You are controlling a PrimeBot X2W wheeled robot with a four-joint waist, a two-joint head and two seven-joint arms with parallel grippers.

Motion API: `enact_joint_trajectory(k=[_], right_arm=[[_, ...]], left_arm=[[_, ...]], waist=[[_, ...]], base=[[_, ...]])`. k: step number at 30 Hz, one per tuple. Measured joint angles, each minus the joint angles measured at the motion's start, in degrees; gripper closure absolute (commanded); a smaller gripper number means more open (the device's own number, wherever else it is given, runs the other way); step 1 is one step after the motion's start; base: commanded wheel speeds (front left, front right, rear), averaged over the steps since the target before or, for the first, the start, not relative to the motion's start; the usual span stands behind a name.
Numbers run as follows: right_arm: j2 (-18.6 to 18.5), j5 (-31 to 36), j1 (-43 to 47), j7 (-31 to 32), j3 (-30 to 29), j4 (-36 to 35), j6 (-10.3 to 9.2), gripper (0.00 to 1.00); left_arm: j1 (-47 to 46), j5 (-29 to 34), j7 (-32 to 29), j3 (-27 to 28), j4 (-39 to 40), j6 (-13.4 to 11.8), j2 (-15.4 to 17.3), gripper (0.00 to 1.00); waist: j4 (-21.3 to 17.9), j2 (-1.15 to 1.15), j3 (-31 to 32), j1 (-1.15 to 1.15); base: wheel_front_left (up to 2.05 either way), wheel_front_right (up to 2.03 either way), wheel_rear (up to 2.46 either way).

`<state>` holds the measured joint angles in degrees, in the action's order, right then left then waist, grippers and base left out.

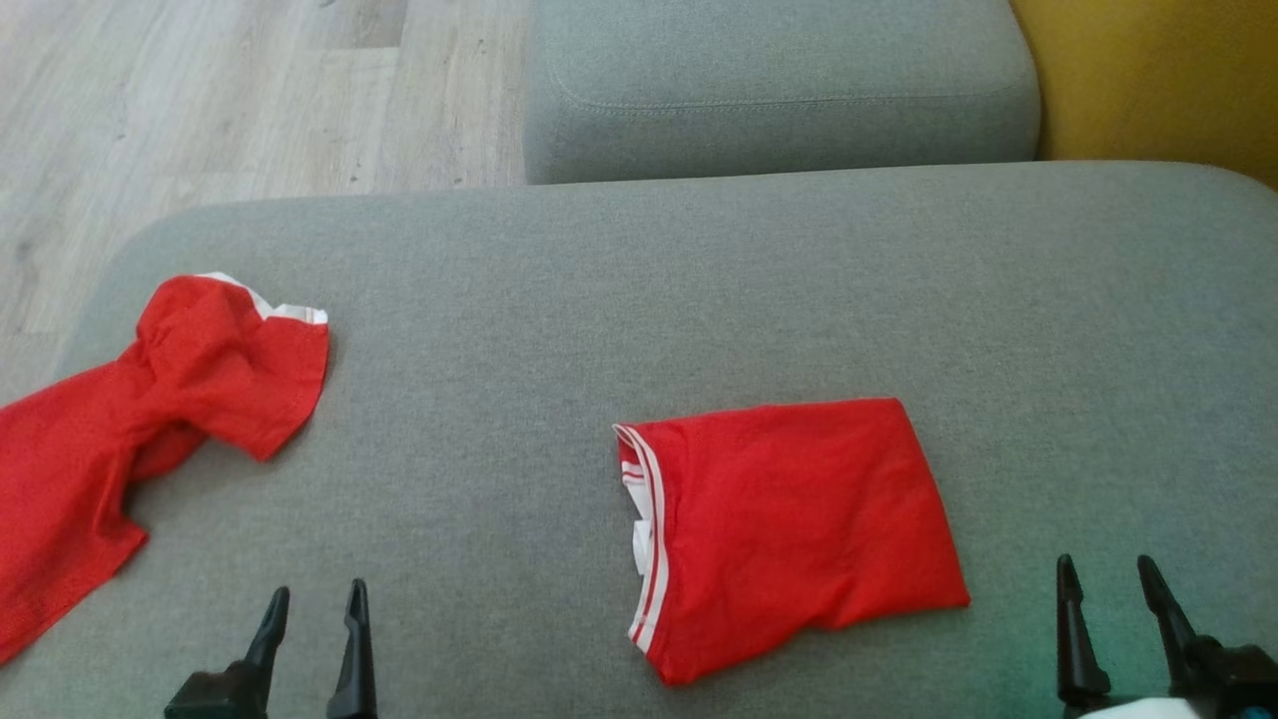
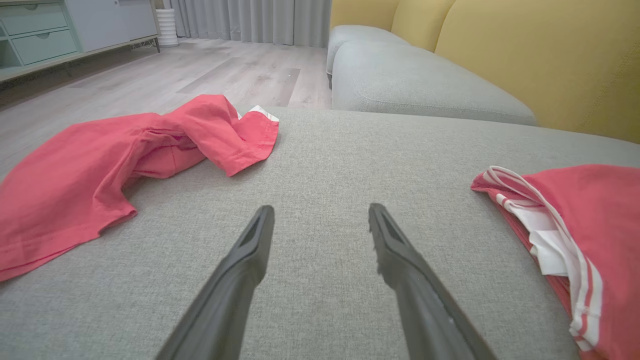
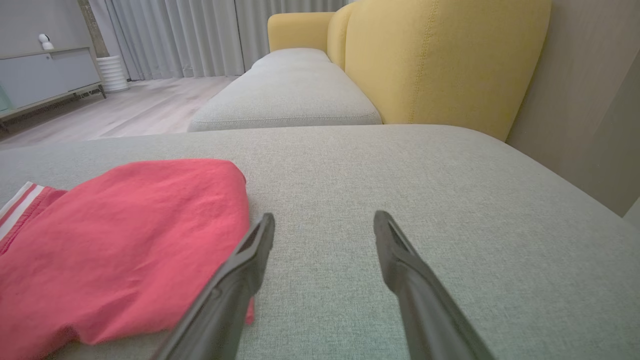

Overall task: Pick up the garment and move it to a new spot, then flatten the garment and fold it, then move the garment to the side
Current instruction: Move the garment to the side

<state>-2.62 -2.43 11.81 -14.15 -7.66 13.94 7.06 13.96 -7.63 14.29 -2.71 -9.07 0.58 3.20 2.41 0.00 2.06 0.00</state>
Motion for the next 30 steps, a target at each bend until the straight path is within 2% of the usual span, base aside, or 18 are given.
enact_joint_trajectory(k=[23, 27, 30], right_arm=[[0.0, -1.1, -0.9, 0.1, 3.5, 1.0, 0.00, 0.00], [-1.5, -6.5, -3.3, 5.8, 7.9, -0.8, 0.00, 0.00], [-4.3, -13.2, -8.6, 15.4, 10.3, -2.8, 0.00, 0.00]], left_arm=[[0.0, 0.0, 0.0, 1.6, -0.4, 0.4, 0.0, 0.00], [-0.1, 0.0, 0.0, 1.6, -0.2, 0.4, 0.0, 0.00], [-0.1, 0.0, 0.0, 1.6, -0.2, -0.1, 0.0, 0.00]], waist=[[0.4, 0.00, -0.3, 0.00], [0.3, 0.00, -0.8, 0.00], [0.3, 0.00, -1.4, 0.00]], base=[[0.00, 0.00, 0.00], [0.00, 0.00, 0.00], [0.00, 0.00, 0.00]])
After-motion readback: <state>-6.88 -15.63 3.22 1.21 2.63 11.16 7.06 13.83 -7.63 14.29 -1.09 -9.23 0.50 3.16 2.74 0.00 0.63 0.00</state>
